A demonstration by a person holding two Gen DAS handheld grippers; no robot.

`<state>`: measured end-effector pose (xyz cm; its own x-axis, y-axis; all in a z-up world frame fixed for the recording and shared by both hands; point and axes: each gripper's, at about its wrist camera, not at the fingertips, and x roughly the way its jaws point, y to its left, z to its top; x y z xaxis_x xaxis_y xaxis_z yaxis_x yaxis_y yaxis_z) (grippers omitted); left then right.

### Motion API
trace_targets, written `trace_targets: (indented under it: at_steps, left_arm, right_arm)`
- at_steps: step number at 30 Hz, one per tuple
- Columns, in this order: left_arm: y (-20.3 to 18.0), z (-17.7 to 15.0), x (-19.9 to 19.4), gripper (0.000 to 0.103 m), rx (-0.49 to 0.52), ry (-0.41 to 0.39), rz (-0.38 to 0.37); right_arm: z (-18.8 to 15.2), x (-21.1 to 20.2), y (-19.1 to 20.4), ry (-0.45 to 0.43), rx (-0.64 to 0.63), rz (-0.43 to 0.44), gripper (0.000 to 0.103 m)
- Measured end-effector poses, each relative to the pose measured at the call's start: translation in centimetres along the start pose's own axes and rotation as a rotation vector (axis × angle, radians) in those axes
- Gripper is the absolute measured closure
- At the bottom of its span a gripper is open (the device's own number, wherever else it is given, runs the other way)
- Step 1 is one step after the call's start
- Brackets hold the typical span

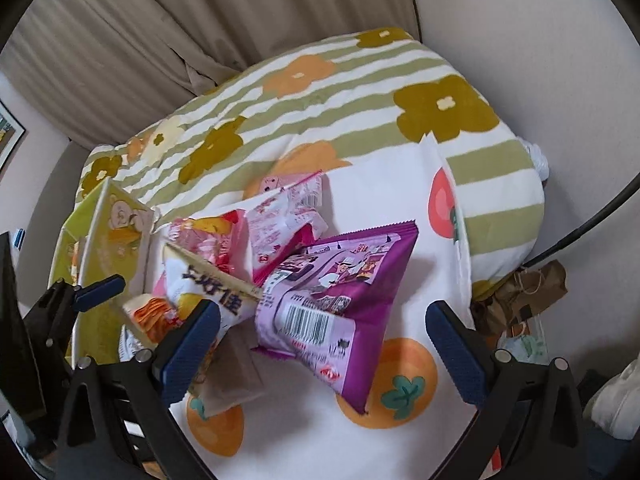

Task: Organize snacks
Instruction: 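Grasp the white cheese-stick bag with the left tool while the right tool grasps the purple cartoon bag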

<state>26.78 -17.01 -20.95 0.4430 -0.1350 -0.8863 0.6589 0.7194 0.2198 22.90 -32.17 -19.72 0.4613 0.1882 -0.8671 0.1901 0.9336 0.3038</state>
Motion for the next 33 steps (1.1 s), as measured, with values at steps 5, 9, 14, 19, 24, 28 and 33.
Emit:
trace_targets:
  at_steps: [5,9,14,19,24,28,33]
  left_arm:
    - [-0.2,0.1,1.6,0.003,0.017,0.031,-0.006]
    - [-0.4,0.0,2.5,0.015,0.032,0.063,-0.010]
    - [-0.4,0.1,3.1,0.023,0.056,0.074,0.008]
    - [0.0,0.2,3.3,0.032,0.038,0.085,-0.021]
    - [0.2,0.2,3.4,0.041,0.025,0.091,-0.033]
    - [0.7,0.2,3.1,0.048,0.009,0.081,-0.035]
    - [1.3,0.1,2.7,0.052,-0.024,0.077,-0.039]
  right_arm:
    - [0.4,1.9,-0.3,0.035,0.023,-0.006,0.001]
    - [0.5,3.2,-0.3,0.060,0.029,-0.016,0.001]
    - [0.6,4.2,-0.7,0.086,0.042,-0.025,0.001]
    - [0.9,4.9,-0.6,0.099,0.040,-0.023,0.001]
    - [1.1,5.2,-0.5,0.104,0.037,-0.017,0.001]
    - [1.1,5.5,-0.4,0.117,0.043,-0.008,0.001]
    - [1.1,5.8,-0.2,0.125,0.041,0.000,0.001]
